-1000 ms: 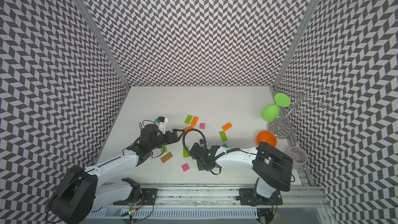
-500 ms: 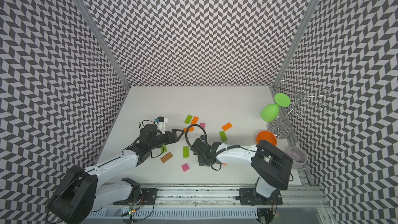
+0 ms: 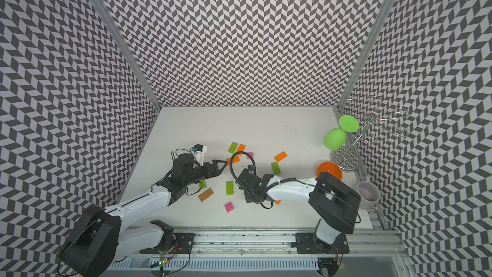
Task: Assemble a small pinwheel with lego
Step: Assemble the lego brick at the center of the board.
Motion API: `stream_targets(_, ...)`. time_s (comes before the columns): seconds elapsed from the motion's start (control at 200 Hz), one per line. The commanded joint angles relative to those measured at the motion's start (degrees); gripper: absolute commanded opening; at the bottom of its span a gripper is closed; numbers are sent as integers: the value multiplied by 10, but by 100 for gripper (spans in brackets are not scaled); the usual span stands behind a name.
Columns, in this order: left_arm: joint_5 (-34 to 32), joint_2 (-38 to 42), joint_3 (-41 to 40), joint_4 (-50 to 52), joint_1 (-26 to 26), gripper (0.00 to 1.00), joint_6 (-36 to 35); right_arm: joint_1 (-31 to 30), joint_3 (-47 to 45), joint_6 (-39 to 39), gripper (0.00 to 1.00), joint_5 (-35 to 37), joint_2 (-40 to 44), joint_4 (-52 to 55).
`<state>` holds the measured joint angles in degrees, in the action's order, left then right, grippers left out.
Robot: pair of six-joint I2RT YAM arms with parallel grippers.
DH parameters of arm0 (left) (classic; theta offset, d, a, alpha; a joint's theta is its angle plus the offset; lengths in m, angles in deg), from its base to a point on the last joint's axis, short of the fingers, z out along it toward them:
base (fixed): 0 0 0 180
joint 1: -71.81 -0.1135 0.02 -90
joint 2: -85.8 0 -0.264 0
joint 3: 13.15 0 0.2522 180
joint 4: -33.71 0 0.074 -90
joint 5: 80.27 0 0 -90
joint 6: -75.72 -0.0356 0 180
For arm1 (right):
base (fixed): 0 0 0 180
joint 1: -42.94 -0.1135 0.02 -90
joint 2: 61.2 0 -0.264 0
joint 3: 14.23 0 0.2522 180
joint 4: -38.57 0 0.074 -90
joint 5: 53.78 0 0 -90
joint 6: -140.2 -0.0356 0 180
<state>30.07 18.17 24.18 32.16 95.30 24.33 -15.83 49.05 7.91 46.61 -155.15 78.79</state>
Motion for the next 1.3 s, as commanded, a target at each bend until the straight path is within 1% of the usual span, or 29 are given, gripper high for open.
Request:
stream_targets(0.0,5,-3,-2,3,-4,96,-8,10,-25,9,29,13,-29,21)
stream_targets(0.24,5,-6,1,3,-5,96,-8,13,-35,45,32,22,-25,21)
stream_targets(0.396,8,-10,2,1,-4,96,-7,16,-38,55,32,24,-20,23)
stream_targets(0.931,8,-9,1,1,-4,96,-4,22,-55,54,32,25,-1,25)
stream_targets(1.152,11,-14,0,-4,-4,95,-1,27,-53,58,32,22,-6,17)
stream_targets(1.297,8,-8,0,2,-4,95,-4,27,-48,63,35,15,-15,13)
